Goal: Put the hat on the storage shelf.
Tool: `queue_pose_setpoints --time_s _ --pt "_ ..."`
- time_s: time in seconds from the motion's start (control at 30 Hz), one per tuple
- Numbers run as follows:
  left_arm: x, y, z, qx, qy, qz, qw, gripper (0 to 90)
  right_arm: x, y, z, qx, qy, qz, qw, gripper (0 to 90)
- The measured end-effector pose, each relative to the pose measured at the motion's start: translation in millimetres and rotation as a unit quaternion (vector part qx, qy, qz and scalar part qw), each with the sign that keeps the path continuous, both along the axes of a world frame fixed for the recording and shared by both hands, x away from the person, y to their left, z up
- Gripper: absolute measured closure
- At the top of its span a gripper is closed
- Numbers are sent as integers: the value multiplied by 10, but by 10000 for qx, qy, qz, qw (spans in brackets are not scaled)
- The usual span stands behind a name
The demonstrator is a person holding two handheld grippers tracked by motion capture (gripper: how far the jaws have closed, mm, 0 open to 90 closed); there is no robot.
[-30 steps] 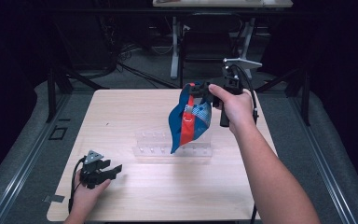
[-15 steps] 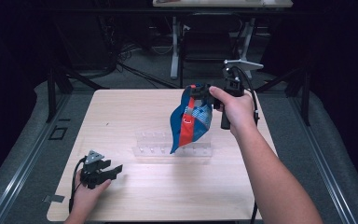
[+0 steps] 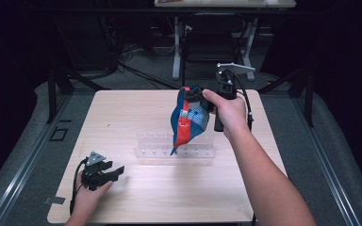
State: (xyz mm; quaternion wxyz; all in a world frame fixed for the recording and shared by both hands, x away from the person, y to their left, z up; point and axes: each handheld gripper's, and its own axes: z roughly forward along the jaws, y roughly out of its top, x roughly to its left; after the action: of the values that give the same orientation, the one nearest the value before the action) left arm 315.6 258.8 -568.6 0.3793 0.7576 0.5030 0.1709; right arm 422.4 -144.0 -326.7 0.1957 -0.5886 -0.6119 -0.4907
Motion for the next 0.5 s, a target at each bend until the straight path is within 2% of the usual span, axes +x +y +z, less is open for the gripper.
queue_pose_setpoints --time_s 0.2,0.47,0.5 --pt "-16 -43 29 -3 -60 -66 10000 411 8 23 -66 0 32 51 10000 775" --pt "3 -34 10 1 -49 -24 10000 411 15 41 -176 -120 118 70 9998 774" --pt "3 -24 18 25 10 -46 10000 412 16 48 -191 -106 129 67 9998 774"
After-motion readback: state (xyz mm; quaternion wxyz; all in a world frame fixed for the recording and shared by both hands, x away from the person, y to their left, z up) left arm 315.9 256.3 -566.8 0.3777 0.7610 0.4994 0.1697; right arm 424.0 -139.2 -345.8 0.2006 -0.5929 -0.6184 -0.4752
